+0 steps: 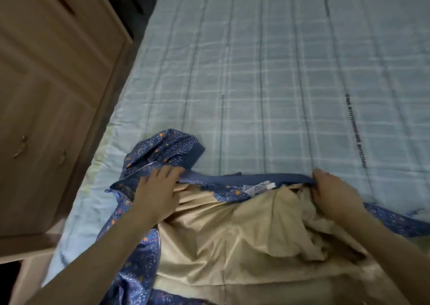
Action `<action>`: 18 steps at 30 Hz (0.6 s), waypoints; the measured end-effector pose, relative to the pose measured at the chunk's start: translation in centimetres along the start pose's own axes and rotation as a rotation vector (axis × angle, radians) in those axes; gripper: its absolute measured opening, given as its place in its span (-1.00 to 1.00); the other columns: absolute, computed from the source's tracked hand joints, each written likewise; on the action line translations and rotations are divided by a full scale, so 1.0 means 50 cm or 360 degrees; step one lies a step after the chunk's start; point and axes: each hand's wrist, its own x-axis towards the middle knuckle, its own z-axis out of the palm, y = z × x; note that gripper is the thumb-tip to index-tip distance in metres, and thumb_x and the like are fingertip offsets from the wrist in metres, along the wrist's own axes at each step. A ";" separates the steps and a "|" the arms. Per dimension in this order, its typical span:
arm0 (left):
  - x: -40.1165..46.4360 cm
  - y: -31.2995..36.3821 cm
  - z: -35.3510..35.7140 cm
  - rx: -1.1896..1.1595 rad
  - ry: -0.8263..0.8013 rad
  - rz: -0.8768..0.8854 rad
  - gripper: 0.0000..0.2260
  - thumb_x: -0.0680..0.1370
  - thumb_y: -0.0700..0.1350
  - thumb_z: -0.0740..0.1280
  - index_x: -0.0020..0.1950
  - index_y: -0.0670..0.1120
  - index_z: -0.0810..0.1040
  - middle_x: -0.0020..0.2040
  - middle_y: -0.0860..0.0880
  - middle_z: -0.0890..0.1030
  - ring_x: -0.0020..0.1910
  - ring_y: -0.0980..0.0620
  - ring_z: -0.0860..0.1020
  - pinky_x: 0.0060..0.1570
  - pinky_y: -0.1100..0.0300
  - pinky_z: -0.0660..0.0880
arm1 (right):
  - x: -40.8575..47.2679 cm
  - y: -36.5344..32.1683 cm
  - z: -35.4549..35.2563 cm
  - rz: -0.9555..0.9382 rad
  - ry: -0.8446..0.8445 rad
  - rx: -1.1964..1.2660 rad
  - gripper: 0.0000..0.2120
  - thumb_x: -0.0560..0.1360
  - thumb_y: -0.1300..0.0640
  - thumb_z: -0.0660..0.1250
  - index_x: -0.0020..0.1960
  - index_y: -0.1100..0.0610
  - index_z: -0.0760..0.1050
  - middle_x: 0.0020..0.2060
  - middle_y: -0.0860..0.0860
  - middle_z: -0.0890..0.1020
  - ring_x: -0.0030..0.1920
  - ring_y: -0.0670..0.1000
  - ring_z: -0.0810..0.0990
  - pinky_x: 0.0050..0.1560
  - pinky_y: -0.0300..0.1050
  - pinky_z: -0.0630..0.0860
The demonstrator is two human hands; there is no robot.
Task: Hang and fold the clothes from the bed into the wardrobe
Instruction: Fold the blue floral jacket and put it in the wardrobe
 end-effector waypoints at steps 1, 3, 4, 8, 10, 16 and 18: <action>0.034 0.000 0.008 0.0161 0.0041 -0.0050 -0.45 0.52 0.10 0.28 0.48 0.17 0.20 0.45 0.05 0.31 0.42 -0.09 0.32 0.30 -0.07 0.34 | 0.004 0.029 -0.016 0.0152 0.0057 0.0052 -0.89 0.56 0.11 0.14 -0.13 0.05 0.24 -0.20 0.06 0.51 -0.26 0.15 0.50 -0.26 -0.03 0.36; 0.079 -0.012 0.018 0.0247 -0.0082 -0.0266 -0.38 0.51 0.21 0.28 0.51 0.07 0.19 0.48 -0.04 0.25 0.41 -0.17 0.28 0.32 -0.09 0.30 | 0.011 0.092 -0.052 0.0360 0.0143 0.0097 -0.86 0.56 0.12 0.18 -0.13 0.07 0.23 -0.30 0.03 0.42 -0.36 0.09 0.39 -0.34 -0.05 0.29; 0.091 -0.014 0.015 0.0184 -0.0168 -0.0323 -0.43 0.51 0.23 0.27 0.45 0.04 0.28 0.42 -0.07 0.34 0.35 -0.19 0.35 0.29 -0.08 0.37 | 0.014 0.121 -0.068 0.0390 0.0168 0.0093 -0.83 0.55 0.11 0.21 -0.13 0.08 0.23 -0.33 0.02 0.40 -0.38 0.07 0.36 -0.38 -0.06 0.26; 0.129 -0.008 -0.008 0.0354 -0.0383 0.0169 -0.72 0.58 0.15 0.18 0.08 -0.01 0.50 0.12 -0.05 0.58 0.17 -0.08 0.52 0.07 0.05 0.49 | 0.014 0.200 -0.107 0.0161 -0.0236 0.0052 -0.80 0.49 0.02 0.36 -0.14 -0.05 0.31 -0.33 -0.03 0.53 -0.32 0.00 0.51 -0.34 -0.05 0.39; 0.125 -0.010 -0.014 0.0162 -0.0652 0.0222 -0.69 0.50 0.17 0.29 0.08 -0.02 0.47 0.08 -0.05 0.60 0.09 -0.07 0.56 0.00 0.12 0.48 | 0.005 0.211 -0.112 0.0039 -0.0564 0.0041 -0.84 0.49 -0.03 0.36 -0.09 -0.17 0.36 -0.22 -0.09 0.60 -0.21 -0.12 0.56 -0.18 -0.16 0.46; 0.201 -0.032 -0.075 -0.0162 -0.0802 -0.0030 -0.74 0.32 0.13 0.27 -0.23 -0.05 0.54 -0.28 0.03 0.56 -0.22 0.05 0.54 -0.21 0.19 0.40 | 0.089 0.200 -0.188 0.0169 -0.0733 -0.0010 -0.80 0.39 0.11 0.30 -0.16 -0.22 0.48 -0.11 -0.09 0.59 -0.06 -0.05 0.53 0.01 -0.12 0.44; 0.271 -0.035 -0.133 -0.0543 -0.0274 -0.0197 -0.83 0.33 0.06 0.29 -0.26 -0.02 0.56 -0.26 -0.04 0.61 -0.18 -0.02 0.56 -0.16 0.14 0.43 | 0.165 0.170 -0.253 0.0177 -0.0298 -0.0036 -0.89 0.41 0.13 0.28 -0.19 -0.09 0.47 -0.16 0.01 0.59 -0.13 0.06 0.51 -0.11 -0.08 0.44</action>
